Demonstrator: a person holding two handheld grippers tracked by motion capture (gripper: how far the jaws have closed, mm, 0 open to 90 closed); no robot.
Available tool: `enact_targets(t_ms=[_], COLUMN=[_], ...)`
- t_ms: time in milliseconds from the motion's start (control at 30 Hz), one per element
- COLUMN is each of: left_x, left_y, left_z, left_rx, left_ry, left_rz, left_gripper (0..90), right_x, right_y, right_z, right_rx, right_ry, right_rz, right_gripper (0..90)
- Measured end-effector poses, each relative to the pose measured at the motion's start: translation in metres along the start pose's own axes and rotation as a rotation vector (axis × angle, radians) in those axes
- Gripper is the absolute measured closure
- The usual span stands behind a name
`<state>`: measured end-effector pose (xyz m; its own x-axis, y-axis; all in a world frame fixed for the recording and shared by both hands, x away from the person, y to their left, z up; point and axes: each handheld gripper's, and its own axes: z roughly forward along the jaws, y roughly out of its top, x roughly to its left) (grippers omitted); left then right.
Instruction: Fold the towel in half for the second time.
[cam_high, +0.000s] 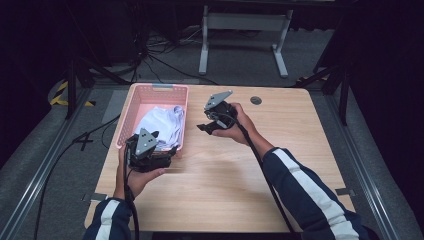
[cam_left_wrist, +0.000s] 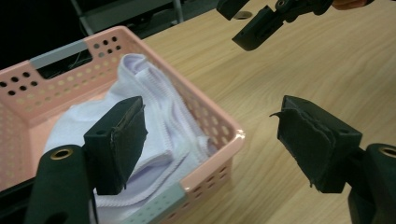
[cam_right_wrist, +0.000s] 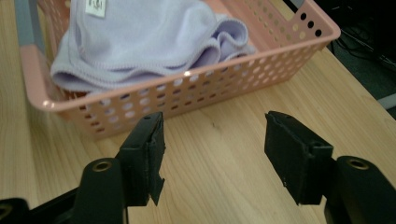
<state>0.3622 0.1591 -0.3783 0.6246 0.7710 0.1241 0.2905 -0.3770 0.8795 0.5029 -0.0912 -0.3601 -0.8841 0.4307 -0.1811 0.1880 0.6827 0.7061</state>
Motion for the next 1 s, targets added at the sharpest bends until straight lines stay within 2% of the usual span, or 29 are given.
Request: enact_targets(t_ms=[100,433,567,800,833,933,1000], left_x=[-0.009,-0.036,-0.05,-0.068,-0.071,-0.078,-0.082], left_y=[0.002,0.002,0.002,0.001,0.0,-0.003,-0.005], left_z=[0.001,0.017,0.024,0.033,0.035,0.041,0.046], left_rx=[0.006,0.044,0.074,0.103,0.107,0.118,0.135], left_ry=[-0.024,-0.123,-0.146,-0.206,-0.212,-0.236,-0.252], left_rz=[0.03,0.077,0.134,0.166,0.178,0.179,0.2], left_gripper=[23.4,23.0,22.7,22.9,22.9,23.1,23.1], right_x=[0.001,0.004,0.004,0.003,0.003,0.003,0.003], right_y=[-0.009,-0.047,-0.068,-0.097,-0.1,-0.115,-0.126], right_z=[-0.006,-0.032,-0.05,-0.079,-0.082,-0.095,-0.102], right_rx=[0.007,0.047,0.051,0.059,0.058,0.052,0.048], right_ry=[-0.005,-0.012,-0.02,-0.037,-0.038,-0.042,-0.043], right_rz=[-0.008,-0.034,-0.028,-0.021,-0.017,0.002,0.014], right_gripper=[37.7,36.9,36.4,35.7,35.7,35.4,34.9])
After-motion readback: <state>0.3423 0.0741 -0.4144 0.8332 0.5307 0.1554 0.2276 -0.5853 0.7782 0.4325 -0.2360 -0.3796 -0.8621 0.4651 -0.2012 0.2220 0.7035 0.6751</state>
